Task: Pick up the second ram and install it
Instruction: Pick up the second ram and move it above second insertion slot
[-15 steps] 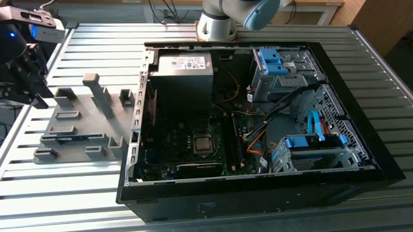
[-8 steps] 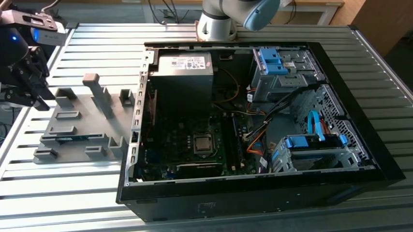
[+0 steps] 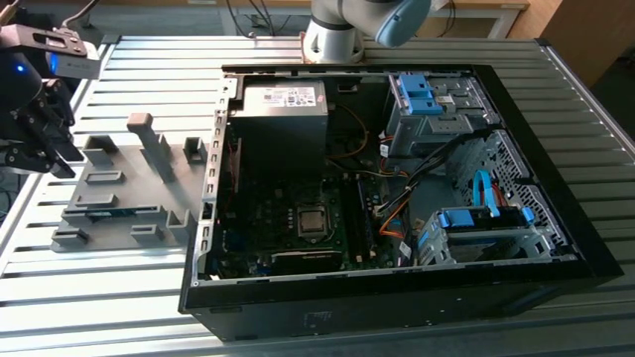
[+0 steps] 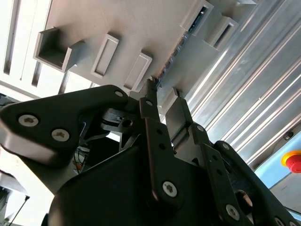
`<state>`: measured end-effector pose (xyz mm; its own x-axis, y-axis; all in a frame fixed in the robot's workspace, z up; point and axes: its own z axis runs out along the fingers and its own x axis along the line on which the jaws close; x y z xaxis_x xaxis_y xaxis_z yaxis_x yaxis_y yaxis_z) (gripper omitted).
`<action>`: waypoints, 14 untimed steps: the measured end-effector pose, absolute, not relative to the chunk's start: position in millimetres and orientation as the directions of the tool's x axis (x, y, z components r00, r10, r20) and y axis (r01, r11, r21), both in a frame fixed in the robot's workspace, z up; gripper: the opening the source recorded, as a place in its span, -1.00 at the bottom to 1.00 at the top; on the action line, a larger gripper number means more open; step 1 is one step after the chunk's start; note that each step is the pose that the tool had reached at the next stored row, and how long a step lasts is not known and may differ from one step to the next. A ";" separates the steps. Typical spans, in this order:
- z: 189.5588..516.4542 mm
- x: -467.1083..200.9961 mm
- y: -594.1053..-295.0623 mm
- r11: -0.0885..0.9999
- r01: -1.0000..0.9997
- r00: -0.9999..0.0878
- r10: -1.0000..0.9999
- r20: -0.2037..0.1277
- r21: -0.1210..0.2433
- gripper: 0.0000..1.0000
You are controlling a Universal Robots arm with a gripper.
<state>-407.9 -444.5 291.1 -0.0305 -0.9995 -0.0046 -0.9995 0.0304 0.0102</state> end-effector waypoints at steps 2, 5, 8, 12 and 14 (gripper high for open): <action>289.3 -407.9 -446.4 0.030 -0.999 -0.030 -1.000 -0.005 0.010 -0.29; 286.7 -408.0 -447.1 0.030 -0.999 -0.030 -1.000 -0.005 0.010 -0.29; 286.1 -407.9 -447.1 0.030 -0.999 -0.030 -1.000 -0.005 0.010 -0.29; 282.7 -407.9 -447.4 0.030 -0.999 -0.030 -1.000 -0.005 0.010 -0.29; 279.9 -407.9 -447.4 0.030 -0.999 -0.030 -1.000 -0.005 0.010 -0.29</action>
<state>-407.9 -447.4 279.9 -0.0302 -0.9995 -0.0049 -0.9995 0.0301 0.0102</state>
